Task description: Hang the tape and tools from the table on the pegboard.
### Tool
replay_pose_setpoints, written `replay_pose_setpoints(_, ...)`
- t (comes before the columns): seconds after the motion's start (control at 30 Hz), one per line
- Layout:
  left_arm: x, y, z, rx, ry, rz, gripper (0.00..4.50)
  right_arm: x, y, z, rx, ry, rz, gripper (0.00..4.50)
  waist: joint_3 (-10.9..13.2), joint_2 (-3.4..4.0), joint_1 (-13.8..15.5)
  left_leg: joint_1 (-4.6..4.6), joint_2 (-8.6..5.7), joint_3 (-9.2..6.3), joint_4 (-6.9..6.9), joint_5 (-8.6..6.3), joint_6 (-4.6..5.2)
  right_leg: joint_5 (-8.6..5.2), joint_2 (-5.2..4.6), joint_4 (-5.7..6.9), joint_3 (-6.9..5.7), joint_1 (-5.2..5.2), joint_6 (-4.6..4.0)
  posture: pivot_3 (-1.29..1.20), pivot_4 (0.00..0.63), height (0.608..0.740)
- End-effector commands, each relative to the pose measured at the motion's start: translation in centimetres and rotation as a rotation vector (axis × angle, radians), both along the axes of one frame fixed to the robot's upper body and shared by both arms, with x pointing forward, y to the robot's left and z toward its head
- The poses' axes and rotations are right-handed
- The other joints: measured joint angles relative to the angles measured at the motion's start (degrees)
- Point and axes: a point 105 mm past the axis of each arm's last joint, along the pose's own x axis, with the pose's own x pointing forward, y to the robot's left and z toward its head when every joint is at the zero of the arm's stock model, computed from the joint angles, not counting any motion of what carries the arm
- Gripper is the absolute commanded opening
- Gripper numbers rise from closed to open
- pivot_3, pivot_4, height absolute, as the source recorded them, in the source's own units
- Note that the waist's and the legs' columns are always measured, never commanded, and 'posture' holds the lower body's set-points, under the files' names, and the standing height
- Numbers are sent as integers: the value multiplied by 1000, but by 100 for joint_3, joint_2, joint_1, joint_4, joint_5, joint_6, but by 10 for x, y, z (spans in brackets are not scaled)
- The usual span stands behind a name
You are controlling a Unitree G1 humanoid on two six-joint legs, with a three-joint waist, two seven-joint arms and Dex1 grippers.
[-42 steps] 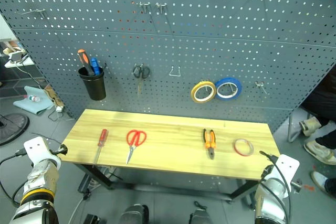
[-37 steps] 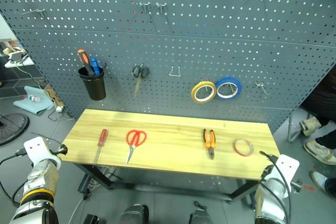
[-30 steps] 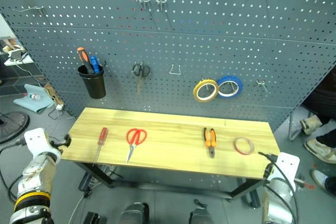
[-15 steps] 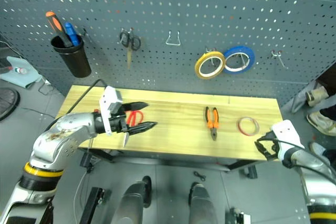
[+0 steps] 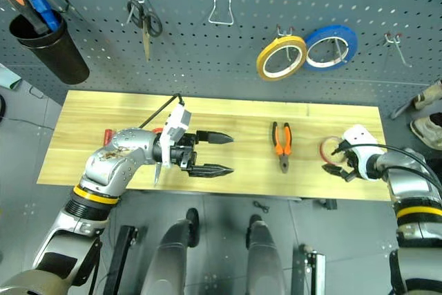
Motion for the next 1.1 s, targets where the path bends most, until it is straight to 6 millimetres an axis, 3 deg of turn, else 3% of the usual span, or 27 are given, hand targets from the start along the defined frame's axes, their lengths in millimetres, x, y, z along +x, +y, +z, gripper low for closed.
replay_pose_setpoints(0.03, -9, -3, 11, -23, -39, -42, 4459, 3, -5, -5, -2, 22, -5, 4500, 40, -3, -9, 1, -5, 0, 1, 0, 0, -1, -5, 2, 0, 0, 3, 8, 529, 740)
replay_pose_setpoints(0.13, -11, -4, 14, -31, -39, -47, 4459, 6, -3, -9, 7, 51, 13, 4500, 89, -1, -15, 1, -10, 0, -1, 1, -3, 1, -10, 5, 0, 1, 5, 19, 531, 740)
replay_pose_setpoints(0.17, -11, -4, 15, -33, -38, -48, 4487, 6, -1, -11, 5, 62, 25, 4244, 96, 1, -15, 0, -12, 0, 0, 3, -6, 2, -11, 4, 0, 1, 7, 19, 531, 740)
replay_pose_setpoints(0.57, -14, -7, 18, -42, -38, -58, 4500, 7, 6, -22, -19, 77, 74, 157, 104, 3, -10, 2, -15, -2, -1, 6, -12, 0, -14, 4, 0, 4, 23, 40, 512, 740)
replay_pose_setpoints(0.7, -12, -8, 18, -53, -38, -47, 4500, 9, 7, -16, -18, 20, 84, 55, 104, 3, -10, 3, -15, -2, 0, 8, -15, -18, -13, 4, 0, 6, 58, 23, 491, 740)
replay_pose_setpoints(0.87, -10, -6, 31, -109, -7, -27, 4500, -4, 2, 15, -161, -192, 128, 55, 100, 10, 32, 1, -17, -3, -1, 9, -17, -18, -14, 5, -1, 6, 63, -8, 461, 740)
replay_pose_setpoints(0.97, -13, -5, 45, -175, 50, -32, 4500, -30, 7, 47, -266, -402, 91, 55, 91, 25, 82, -3, -25, -3, 0, 8, -20, -23, -21, 6, 0, 6, 73, -27, 441, 740)
replay_pose_setpoints(1.1, -17, -6, 68, -275, 127, -56, 4500, -61, 9, 105, -423, -711, -56, 55, 86, 24, 30, -3, -25, -6, 10, 15, -38, -17, -22, 8, 2, 7, 87, -57, 425, 740)
